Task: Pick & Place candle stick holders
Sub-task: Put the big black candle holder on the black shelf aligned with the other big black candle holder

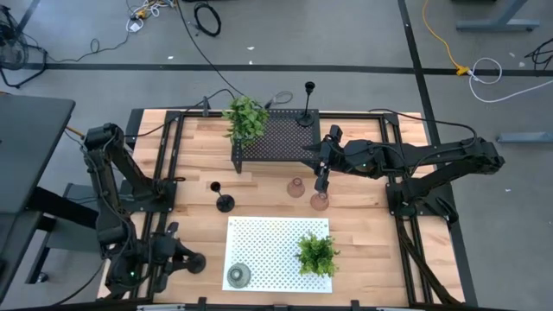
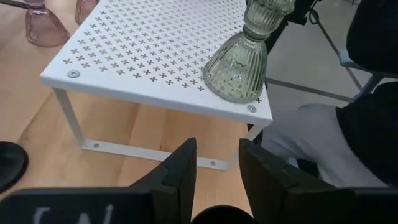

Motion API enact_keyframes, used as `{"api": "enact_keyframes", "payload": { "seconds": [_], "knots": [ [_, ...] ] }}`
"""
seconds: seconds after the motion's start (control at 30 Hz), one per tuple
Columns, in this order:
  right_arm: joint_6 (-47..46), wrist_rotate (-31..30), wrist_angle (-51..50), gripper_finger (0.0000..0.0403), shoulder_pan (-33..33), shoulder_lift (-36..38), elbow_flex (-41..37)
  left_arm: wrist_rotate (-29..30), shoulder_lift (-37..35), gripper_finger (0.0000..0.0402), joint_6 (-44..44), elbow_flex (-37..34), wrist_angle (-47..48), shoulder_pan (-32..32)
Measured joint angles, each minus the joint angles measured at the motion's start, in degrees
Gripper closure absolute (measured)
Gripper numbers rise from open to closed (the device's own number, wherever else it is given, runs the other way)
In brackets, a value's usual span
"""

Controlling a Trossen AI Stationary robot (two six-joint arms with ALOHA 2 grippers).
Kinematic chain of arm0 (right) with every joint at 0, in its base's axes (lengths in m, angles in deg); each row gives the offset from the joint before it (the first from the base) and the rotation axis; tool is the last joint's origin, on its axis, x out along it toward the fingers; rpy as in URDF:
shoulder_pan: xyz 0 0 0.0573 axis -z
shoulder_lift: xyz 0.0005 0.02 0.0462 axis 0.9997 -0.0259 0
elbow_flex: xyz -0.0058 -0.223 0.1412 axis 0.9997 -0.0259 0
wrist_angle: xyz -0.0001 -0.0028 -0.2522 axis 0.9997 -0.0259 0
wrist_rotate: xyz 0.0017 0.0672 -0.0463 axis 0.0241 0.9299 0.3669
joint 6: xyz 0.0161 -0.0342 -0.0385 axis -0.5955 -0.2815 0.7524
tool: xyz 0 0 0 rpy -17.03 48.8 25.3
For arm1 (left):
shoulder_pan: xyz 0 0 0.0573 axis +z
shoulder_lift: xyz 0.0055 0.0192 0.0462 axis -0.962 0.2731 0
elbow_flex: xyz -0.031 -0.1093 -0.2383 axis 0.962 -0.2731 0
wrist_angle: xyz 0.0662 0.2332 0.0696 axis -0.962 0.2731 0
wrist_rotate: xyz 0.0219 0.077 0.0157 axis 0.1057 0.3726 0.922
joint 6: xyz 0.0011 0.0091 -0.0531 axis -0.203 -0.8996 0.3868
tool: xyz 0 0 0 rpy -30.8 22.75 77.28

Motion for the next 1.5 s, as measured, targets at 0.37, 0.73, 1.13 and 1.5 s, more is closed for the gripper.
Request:
{"api": "enact_keyframes", "payload": {
  "seconds": [0.37,0.73,1.13,1.5],
  "knots": [
    [0.02,0.00,-0.28,0.0234,0.00,-0.02,0.00,3.91,0.04,0.0288,-3.41,-0.08,0.49,0.03],
    [1.06,0.04,-0.43,0.0234,0.00,-0.02,0.00,15.98,-2.73,0.0288,-12.46,3.14,-1.77,1.00],
    [1.32,7.43,-0.86,0.0234,-0.02,-0.02,0.00,13.30,-3.50,0.0288,-32.30,24.35,6.72,10.79],
    [4.10,8.04,0.21,0.0234,0.00,-0.02,0.00,1.07,-3.48,0.0288,-43.41,36.24,7.29,26.00]
  ]
}}
